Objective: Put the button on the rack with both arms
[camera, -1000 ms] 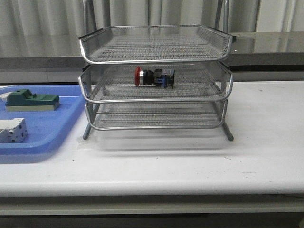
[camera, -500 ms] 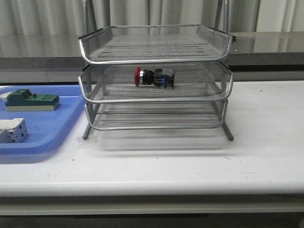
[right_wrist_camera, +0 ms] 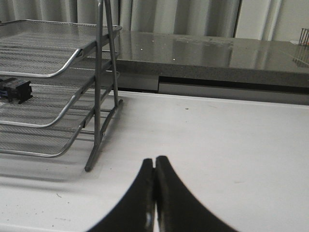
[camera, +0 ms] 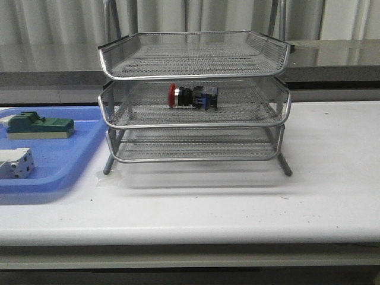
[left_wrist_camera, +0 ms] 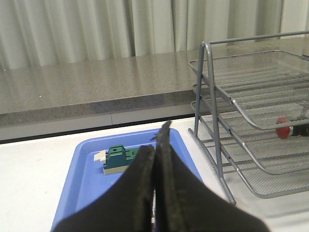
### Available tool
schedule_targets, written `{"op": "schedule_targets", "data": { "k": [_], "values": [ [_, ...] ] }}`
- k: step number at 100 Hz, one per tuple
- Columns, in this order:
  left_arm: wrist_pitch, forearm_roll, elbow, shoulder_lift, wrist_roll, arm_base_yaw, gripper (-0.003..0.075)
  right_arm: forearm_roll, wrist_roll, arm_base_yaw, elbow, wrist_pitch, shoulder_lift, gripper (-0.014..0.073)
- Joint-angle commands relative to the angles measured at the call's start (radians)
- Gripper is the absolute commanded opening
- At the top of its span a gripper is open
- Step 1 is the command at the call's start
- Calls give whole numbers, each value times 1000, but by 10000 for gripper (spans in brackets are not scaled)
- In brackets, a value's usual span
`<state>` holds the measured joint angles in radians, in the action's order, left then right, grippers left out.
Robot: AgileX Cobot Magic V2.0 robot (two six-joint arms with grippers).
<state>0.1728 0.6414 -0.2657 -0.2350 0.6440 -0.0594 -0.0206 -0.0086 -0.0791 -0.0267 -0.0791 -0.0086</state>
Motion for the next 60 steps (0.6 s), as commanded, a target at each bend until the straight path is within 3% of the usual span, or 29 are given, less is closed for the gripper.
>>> {"op": "schedule_targets", "data": {
  "k": [1,60],
  "values": [
    [-73,16,-28,-9,-9,-7,-20,-26,1,3,-1,98,-18,-60],
    [-73,16,-28,-9,-9,-7,-20,-25,1,3,-1,91,-18,-60]
  ]
}}
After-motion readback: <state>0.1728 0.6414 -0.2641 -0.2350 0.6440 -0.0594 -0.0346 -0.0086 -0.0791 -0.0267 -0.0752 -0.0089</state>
